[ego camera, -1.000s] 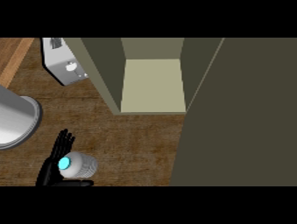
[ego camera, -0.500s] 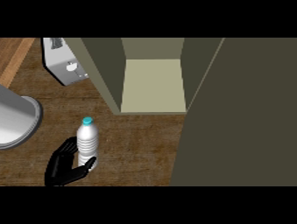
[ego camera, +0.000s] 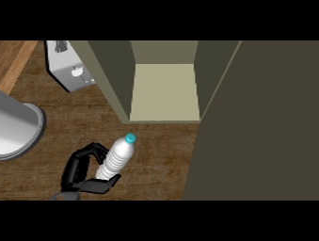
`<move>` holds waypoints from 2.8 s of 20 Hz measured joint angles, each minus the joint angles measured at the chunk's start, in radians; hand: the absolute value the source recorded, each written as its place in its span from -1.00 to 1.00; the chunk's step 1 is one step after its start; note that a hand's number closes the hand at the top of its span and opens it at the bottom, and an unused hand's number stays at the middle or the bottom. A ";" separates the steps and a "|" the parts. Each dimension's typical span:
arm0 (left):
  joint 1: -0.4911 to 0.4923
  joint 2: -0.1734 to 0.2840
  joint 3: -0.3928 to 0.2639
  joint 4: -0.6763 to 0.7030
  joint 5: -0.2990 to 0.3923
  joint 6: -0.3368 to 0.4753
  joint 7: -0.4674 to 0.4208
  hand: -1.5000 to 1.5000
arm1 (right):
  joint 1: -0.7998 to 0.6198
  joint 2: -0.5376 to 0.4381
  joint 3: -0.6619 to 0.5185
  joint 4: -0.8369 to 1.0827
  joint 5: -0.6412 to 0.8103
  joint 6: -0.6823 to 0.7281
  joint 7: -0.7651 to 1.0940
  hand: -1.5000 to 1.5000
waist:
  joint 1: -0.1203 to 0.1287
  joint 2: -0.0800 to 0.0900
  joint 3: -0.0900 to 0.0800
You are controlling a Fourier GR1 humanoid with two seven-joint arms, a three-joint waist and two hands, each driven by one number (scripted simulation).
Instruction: Pick up the bottled water, place it into the cabinet and close the cabinet
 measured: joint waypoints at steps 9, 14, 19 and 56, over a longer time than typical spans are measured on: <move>-0.164 -0.030 -0.047 0.028 0.059 0.117 0.031 1.00 | -0.011 -0.012 0.009 -0.002 0.002 -0.018 0.009 -1.00 | -0.004 0.001 0.000; -0.182 -0.035 -0.133 -0.033 0.180 0.131 0.088 1.00 | 0.014 -0.030 0.008 -0.003 0.000 -0.020 -0.012 -1.00 | -0.004 0.000 0.000; -0.224 -0.036 -0.237 -0.109 0.311 0.179 0.196 1.00 | 0.014 -0.032 0.006 0.004 -0.002 -0.025 -0.033 -1.00 | -0.004 0.001 0.000; -0.779 -0.037 -0.435 0.257 0.652 0.695 0.405 1.00 | 0.170 -0.121 -0.030 -0.014 -0.060 0.002 -0.198 -1.00 | -0.037 0.011 0.000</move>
